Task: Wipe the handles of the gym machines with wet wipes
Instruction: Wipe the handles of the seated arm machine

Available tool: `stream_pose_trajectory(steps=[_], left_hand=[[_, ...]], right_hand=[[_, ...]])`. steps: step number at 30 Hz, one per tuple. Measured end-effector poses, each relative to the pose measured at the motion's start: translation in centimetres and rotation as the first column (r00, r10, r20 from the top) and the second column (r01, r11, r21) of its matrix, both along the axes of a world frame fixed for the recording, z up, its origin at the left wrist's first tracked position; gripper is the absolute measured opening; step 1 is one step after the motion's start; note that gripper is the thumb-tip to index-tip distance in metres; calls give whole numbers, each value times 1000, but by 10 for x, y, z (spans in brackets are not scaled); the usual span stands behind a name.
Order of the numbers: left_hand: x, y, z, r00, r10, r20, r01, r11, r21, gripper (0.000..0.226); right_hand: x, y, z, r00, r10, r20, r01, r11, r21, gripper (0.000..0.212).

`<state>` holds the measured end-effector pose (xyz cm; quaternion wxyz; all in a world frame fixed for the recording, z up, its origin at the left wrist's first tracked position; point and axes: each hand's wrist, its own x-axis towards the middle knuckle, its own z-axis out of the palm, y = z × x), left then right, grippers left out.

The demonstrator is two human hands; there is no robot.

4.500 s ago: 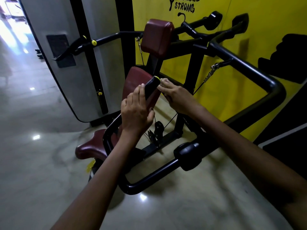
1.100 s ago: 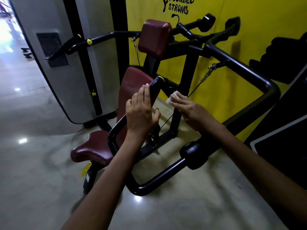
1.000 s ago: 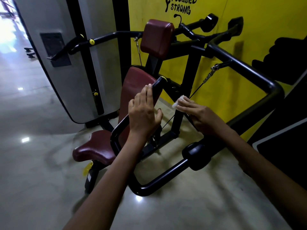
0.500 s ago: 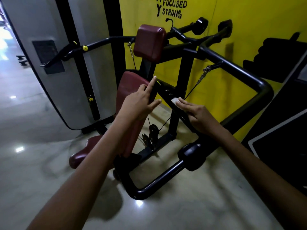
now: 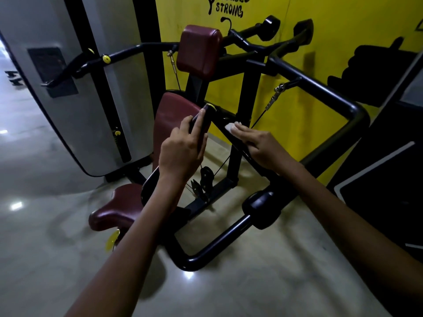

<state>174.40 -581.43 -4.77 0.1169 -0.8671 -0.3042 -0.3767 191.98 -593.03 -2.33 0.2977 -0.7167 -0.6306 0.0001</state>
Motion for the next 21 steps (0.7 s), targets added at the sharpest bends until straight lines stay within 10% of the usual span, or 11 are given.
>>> stream_pose_trajectory(steps=[13,21], left_hand=[[1,2,-5,997,-9,71,10,1000,-5,46],[-27,15,10,963,-256,80,263,844,-467,62]], right_hand=[[-4,-3,-8,998,8,55,-9,1000,18,50],[3,-23,-9,998,58,27,-58,998,-1,47]])
